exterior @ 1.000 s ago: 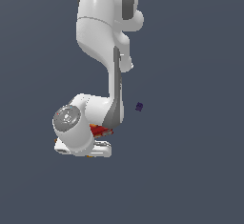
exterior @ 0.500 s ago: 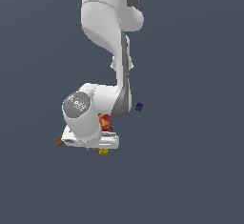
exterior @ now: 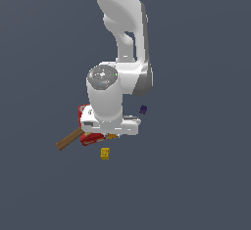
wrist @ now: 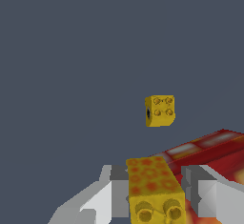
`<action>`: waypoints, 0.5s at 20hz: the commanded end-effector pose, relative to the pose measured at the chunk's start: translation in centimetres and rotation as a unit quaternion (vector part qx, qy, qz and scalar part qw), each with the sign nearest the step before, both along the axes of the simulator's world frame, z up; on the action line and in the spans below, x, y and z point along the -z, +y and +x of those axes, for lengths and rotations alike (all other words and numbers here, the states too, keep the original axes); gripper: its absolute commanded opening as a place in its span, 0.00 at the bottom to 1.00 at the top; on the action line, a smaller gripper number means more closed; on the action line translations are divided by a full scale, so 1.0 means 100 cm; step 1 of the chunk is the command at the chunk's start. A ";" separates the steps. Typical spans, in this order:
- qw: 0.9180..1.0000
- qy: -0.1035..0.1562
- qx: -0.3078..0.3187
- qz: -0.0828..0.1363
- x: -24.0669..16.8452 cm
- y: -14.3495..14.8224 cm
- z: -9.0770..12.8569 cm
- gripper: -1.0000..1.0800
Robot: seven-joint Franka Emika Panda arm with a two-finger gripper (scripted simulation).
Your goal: Pick up a designated object from a clutter of objects.
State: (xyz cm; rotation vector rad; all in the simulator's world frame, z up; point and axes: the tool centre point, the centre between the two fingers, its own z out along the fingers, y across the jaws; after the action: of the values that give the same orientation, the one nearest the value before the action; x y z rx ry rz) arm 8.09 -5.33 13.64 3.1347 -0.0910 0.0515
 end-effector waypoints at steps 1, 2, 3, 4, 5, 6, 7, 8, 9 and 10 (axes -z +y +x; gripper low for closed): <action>1.000 0.001 0.000 0.000 -0.017 0.017 -0.013 0.00; 1.000 0.001 0.000 0.000 -0.024 0.024 -0.019 0.00; 1.000 0.002 0.000 0.000 -0.030 0.031 -0.024 0.00; 1.000 0.003 0.000 0.000 -0.037 0.038 -0.029 0.00; 1.000 0.003 0.000 0.000 -0.044 0.045 -0.035 0.00; 1.000 0.004 0.000 0.000 -0.051 0.052 -0.040 0.00; 1.000 0.004 0.000 0.000 -0.059 0.060 -0.046 0.00; 1.000 0.005 0.000 0.000 -0.066 0.067 -0.051 0.00; 1.000 0.005 0.000 0.000 -0.074 0.075 -0.057 0.00; 1.000 0.006 0.000 0.000 -0.081 0.082 -0.062 0.00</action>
State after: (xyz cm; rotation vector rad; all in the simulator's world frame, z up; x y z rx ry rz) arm 2.75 1.77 20.60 3.1348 -0.0914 0.0351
